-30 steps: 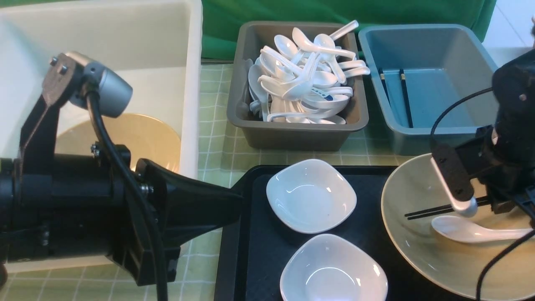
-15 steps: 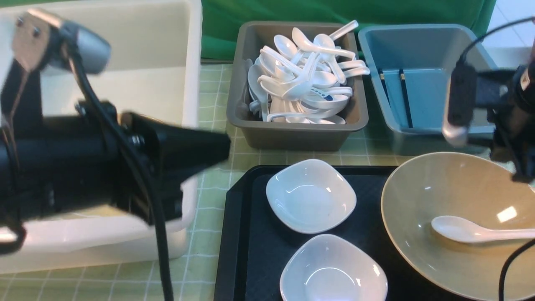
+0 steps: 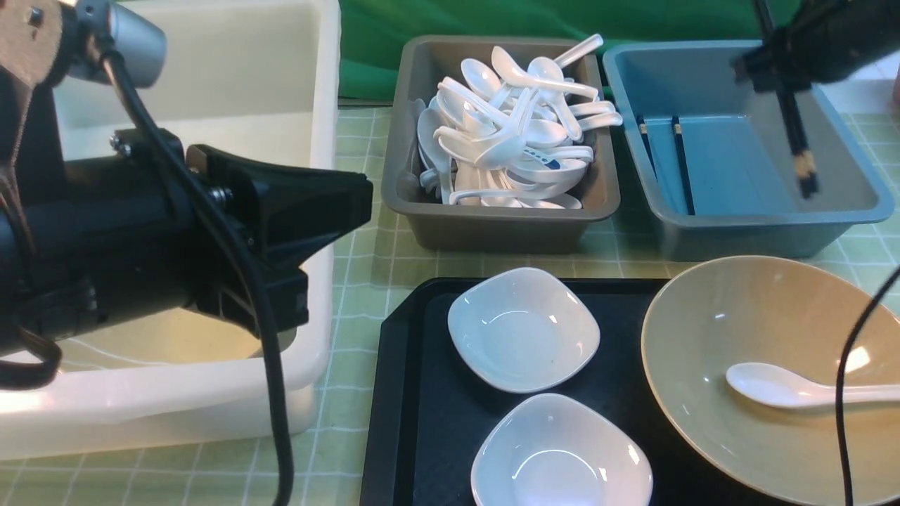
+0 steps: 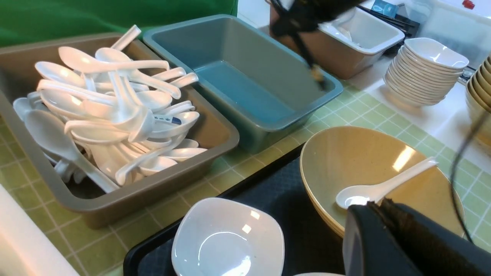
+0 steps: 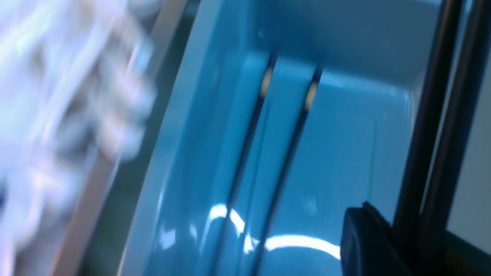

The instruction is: On green table put chopsticks spoon bowls plates into blue grey white boxes.

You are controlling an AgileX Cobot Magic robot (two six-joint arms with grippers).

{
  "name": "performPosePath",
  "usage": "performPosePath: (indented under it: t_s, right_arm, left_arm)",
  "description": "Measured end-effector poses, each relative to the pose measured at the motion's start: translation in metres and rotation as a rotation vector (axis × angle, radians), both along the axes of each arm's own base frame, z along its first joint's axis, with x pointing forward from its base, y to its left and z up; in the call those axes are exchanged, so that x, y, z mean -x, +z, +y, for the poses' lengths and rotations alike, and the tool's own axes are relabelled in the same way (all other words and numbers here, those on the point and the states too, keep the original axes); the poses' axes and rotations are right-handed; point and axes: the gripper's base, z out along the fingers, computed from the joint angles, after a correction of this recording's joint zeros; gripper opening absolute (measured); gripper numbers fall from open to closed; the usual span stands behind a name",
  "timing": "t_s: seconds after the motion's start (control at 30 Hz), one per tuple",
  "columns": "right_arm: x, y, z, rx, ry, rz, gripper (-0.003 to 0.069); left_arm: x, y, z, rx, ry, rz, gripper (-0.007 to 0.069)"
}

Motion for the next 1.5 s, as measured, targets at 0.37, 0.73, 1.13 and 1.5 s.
performPosePath:
  t_s: [0.37, 0.73, 1.13, 1.5]
  right_arm:
    - [-0.047, -0.085, -0.008, -0.099, -0.108, 0.097, 0.0103]
    - [-0.031, -0.05, -0.01, 0.038, 0.008, 0.11, 0.0344]
    - [0.106, 0.046, 0.01, 0.331, 0.687, 0.358, 0.0401]
    - [0.172, -0.038, 0.04, 0.587, 0.927, 0.724, 0.0402]
  left_arm:
    - [0.002, -0.001, -0.001, -0.009, -0.023, 0.016, -0.0002]
    - [0.002, -0.002, -0.001, -0.009, -0.025, 0.017, -0.0002]
    - [0.011, -0.007, -0.005, -0.042, -0.118, 0.089, -0.0002]
    - [0.017, -0.011, -0.007, -0.07, -0.185, 0.136, -0.0002]
